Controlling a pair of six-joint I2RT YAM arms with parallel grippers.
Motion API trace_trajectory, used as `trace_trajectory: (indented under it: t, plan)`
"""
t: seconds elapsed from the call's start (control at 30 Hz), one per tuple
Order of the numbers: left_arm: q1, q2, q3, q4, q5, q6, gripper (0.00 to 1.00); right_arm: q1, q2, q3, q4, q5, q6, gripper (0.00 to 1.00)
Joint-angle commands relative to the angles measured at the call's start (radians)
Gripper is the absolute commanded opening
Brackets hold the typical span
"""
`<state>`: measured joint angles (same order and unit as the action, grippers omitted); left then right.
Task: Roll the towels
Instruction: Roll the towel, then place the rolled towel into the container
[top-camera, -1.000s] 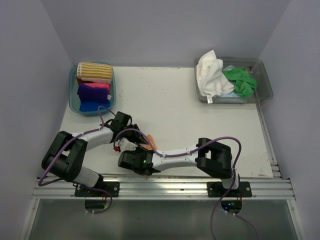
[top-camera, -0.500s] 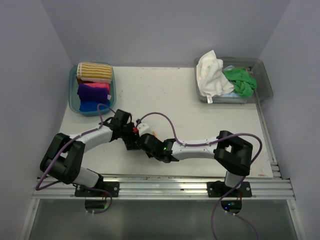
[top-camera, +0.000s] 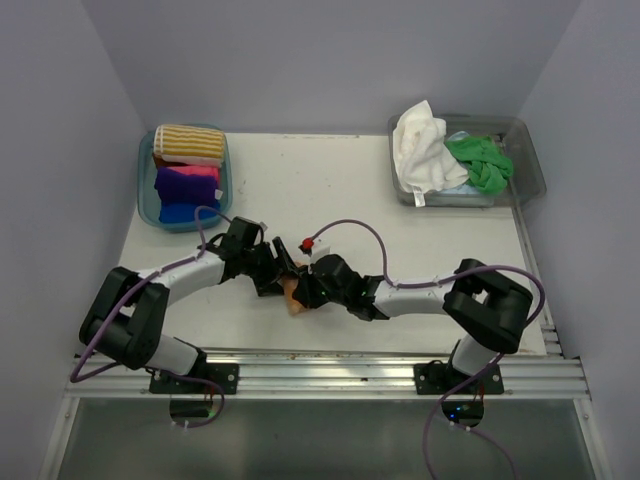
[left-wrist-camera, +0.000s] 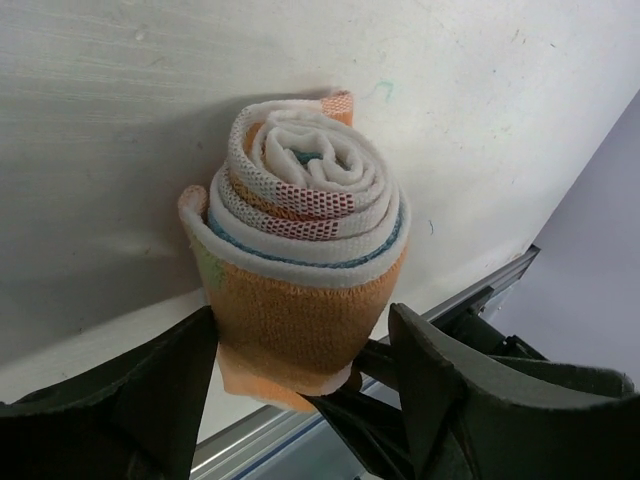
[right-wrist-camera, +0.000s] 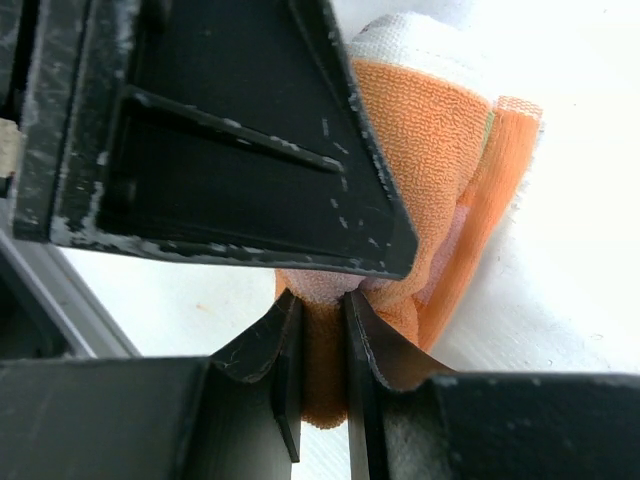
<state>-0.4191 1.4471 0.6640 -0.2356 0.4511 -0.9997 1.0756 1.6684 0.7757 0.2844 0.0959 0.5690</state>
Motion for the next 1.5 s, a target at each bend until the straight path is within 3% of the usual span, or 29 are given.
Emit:
trace_trajectory:
  t: [0.0, 0.1, 0.3, 0.43, 0.7, 0.8, 0.9, 0.97, 1.0, 1.03, 1.13, 1.47]
  plan:
    - [-0.004, 0.016, 0.0, 0.073, 0.047, 0.012, 0.71, -0.026, 0.001, -0.078, 0.059, -0.14, 0.081, 0.08]
    - [-0.007, 0.033, -0.007, 0.09, 0.051, 0.007, 0.69, -0.037, -0.002, -0.093, 0.076, -0.15, 0.092, 0.08]
    - [-0.014, 0.059, -0.007, 0.113, 0.043, 0.01, 0.77, -0.046, 0.014, -0.11, 0.11, -0.189, 0.112, 0.07]
    - [-0.018, 0.064, -0.003, 0.134, 0.029, 0.0, 0.69, -0.046, 0.027, -0.11, 0.114, -0.199, 0.117, 0.06]
    - [-0.04, 0.125, 0.022, 0.136, 0.009, 0.004, 0.65, -0.048, 0.04, -0.089, 0.091, -0.216, 0.104, 0.06]
    - [-0.055, 0.148, 0.028, 0.131, -0.005, 0.006, 0.61, -0.048, 0.044, -0.081, 0.082, -0.223, 0.101, 0.06]
    - [-0.061, 0.171, 0.037, 0.108, -0.012, 0.015, 0.42, -0.049, 0.042, -0.075, 0.064, -0.222, 0.1, 0.07]
    - [-0.061, 0.177, 0.045, 0.093, -0.017, 0.022, 0.25, -0.049, 0.034, -0.067, 0.042, -0.207, 0.094, 0.21]
    - [-0.061, 0.177, 0.055, 0.082, -0.022, 0.029, 0.2, -0.051, 0.018, -0.066, 0.015, -0.202, 0.092, 0.34]
    - [-0.06, 0.176, 0.062, 0.065, -0.023, 0.035, 0.13, -0.054, 0.007, -0.067, 0.001, -0.194, 0.088, 0.54]
    - [-0.058, 0.157, 0.095, 0.015, -0.043, 0.049, 0.03, -0.066, -0.076, -0.075, -0.071, -0.148, 0.066, 0.69]
    - [-0.035, 0.102, 0.189, -0.068, -0.034, 0.075, 0.0, -0.172, -0.52, -0.139, -0.387, 0.079, 0.0, 0.77]
